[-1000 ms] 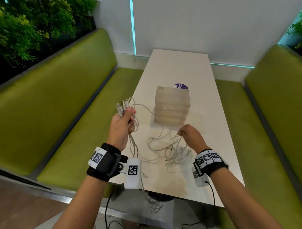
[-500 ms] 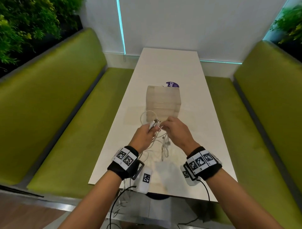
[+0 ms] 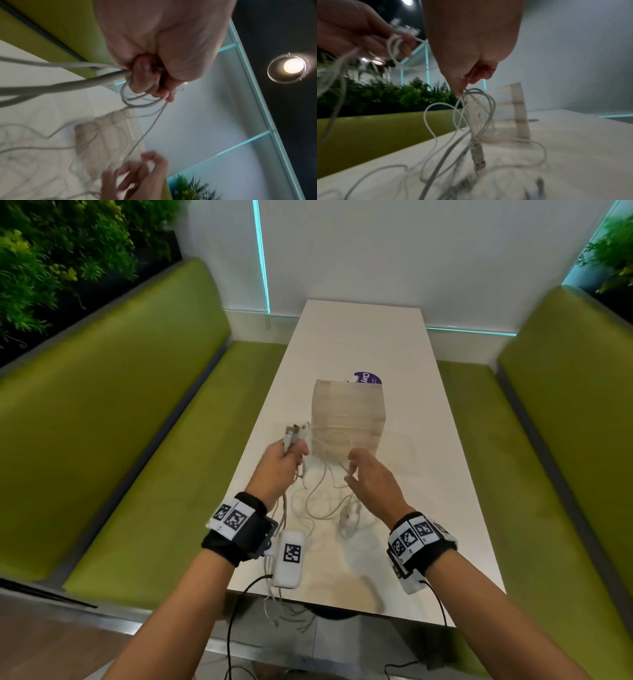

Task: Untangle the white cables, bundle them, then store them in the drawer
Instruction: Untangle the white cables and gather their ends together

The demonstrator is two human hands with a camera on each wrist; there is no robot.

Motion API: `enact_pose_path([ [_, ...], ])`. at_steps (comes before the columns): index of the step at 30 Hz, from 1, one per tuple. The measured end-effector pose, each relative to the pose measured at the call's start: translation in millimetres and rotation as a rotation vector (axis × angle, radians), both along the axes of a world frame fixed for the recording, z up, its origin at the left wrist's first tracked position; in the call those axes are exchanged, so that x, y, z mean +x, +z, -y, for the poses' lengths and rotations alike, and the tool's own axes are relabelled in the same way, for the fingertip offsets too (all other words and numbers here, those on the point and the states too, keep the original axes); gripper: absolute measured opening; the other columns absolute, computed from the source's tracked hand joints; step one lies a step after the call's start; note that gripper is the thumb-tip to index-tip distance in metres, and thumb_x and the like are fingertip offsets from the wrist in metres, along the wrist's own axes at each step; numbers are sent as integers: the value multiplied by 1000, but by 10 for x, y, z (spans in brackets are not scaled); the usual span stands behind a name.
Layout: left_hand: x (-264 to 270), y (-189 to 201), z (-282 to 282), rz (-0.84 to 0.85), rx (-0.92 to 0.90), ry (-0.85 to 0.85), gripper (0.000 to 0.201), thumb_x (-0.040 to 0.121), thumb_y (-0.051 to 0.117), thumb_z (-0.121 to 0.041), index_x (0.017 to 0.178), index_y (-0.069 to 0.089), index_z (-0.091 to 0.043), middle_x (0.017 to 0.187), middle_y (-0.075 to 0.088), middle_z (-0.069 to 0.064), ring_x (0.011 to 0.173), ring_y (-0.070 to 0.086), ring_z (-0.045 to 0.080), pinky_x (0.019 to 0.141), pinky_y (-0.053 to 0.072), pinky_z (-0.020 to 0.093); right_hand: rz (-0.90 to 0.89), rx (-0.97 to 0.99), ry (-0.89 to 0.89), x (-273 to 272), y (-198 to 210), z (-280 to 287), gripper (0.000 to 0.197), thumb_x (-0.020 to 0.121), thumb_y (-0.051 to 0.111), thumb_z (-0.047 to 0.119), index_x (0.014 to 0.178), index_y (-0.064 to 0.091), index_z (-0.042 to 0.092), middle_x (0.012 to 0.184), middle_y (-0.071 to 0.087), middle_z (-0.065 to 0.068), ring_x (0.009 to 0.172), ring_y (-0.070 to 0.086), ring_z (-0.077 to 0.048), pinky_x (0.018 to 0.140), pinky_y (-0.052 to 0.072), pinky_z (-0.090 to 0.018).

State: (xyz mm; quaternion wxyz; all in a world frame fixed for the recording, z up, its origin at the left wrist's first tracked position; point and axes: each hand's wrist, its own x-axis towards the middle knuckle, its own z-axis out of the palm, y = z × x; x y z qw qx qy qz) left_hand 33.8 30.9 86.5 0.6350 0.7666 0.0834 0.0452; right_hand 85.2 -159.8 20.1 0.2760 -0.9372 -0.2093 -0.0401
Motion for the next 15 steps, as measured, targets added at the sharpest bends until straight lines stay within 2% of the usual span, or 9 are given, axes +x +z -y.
enact_pose_path([
  [3, 8, 113, -197, 40, -99, 71, 30, 101, 42, -16, 74, 54, -16, 61, 36, -3, 40, 29, 1, 40, 24, 17, -12, -142, -60, 81, -197, 144, 20, 91, 44, 4, 109, 51, 9, 97, 60, -10, 81, 51, -25, 64, 33, -31],
  [5, -23, 174, -295, 63, -123, 88, 30, 102, 41, -15, 75, 55, -15, 62, 35, -2, 42, 27, 2, 40, 23, 16, -37, -198, -68, 149, -280, 233, 15, 92, 45, 4, 102, 56, 7, 103, 57, -10, 88, 54, -28, 64, 36, -31],
  [7, -58, 210, -349, 74, -150, 84, 29, 102, 40, -14, 76, 54, -13, 62, 35, -2, 42, 26, 3, 40, 22, 16, -65, -165, -84, 220, -320, 307, 12, 93, 49, 6, 99, 59, 4, 101, 56, -12, 88, 58, -31, 66, 44, -34],
  [9, -103, 221, -380, 76, -157, 81, 28, 102, 40, -14, 77, 54, -12, 62, 36, -3, 42, 25, 3, 39, 22, 16, -92, -80, -99, 277, -309, 357, 15, 91, 52, 2, 102, 62, 4, 99, 57, -12, 88, 62, -27, 71, 48, -35],
  [11, -127, 183, -412, 63, -145, 80, 28, 102, 41, -15, 76, 54, -12, 60, 37, -4, 42, 25, 3, 39, 21, 16, -122, 59, -123, 281, -206, 379, 20, 91, 52, 1, 108, 62, 7, 97, 60, -9, 84, 61, -16, 74, 45, -30],
  [13, -142, 99, -449, 19, -82, 37, 29, 101, 43, -16, 74, 56, -14, 57, 37, -6, 42, 25, 4, 40, 21, 17, -154, 250, -109, 206, -1, 366, 21, 90, 54, 3, 106, 62, 13, 86, 62, -1, 76, 58, -3, 73, 43, -25],
  [14, -156, 52, -457, -13, -30, -12, 30, 101, 44, -16, 73, 56, -15, 56, 37, -7, 43, 26, 5, 41, 21, 19, -177, 334, -79, 142, 126, 349, 22, 89, 57, 4, 105, 63, 17, 80, 62, 1, 72, 57, -1, 72, 43, -23],
  [15, -176, 11, -453, -49, 27, -77, 31, 101, 44, -17, 73, 57, -15, 56, 37, -7, 44, 26, 5, 42, 21, 20, -206, 396, -29, 66, 261, 328, 26, 87, 61, 5, 107, 63, 21, 76, 63, 1, 71, 58, -5, 72, 45, -22],
])
